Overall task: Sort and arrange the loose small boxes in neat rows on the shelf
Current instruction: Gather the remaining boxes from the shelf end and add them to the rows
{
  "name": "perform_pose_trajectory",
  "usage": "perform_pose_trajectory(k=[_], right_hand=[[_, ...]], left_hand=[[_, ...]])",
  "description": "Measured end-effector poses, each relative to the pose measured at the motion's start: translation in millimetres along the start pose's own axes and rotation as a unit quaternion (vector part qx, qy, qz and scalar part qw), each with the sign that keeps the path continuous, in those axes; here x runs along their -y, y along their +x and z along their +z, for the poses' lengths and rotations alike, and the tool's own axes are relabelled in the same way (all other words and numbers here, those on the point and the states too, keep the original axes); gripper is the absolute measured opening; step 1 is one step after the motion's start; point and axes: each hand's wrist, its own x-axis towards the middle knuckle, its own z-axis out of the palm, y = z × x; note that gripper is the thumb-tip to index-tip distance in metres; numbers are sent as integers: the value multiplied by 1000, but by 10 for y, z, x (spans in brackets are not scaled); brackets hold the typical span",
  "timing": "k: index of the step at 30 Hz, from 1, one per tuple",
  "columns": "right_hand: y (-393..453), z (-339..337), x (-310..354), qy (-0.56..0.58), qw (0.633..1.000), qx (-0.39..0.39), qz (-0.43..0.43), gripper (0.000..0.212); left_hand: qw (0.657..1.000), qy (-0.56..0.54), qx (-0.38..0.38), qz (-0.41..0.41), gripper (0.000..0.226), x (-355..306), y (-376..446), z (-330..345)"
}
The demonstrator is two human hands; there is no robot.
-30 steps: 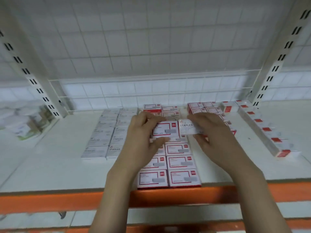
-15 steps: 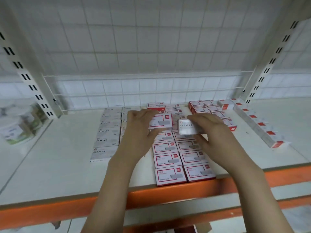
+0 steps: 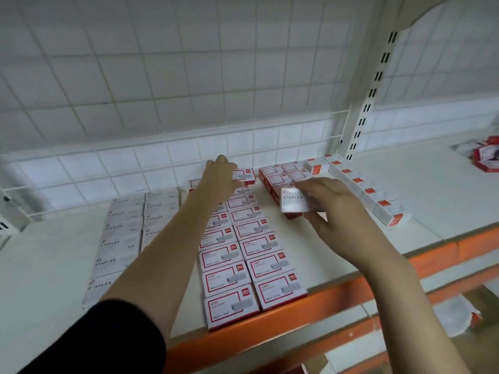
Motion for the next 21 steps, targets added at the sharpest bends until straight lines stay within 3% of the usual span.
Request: perform_pose_trajectory(k=[10,21], right_hand=[[75,65,-201,3,1000,12,17,47],[148,92,-227,1,999,26,19,50]], left_hand=[[990,135,-2,-45,42,88,138,159],[988,148,-16,-45,37,96,153,235]])
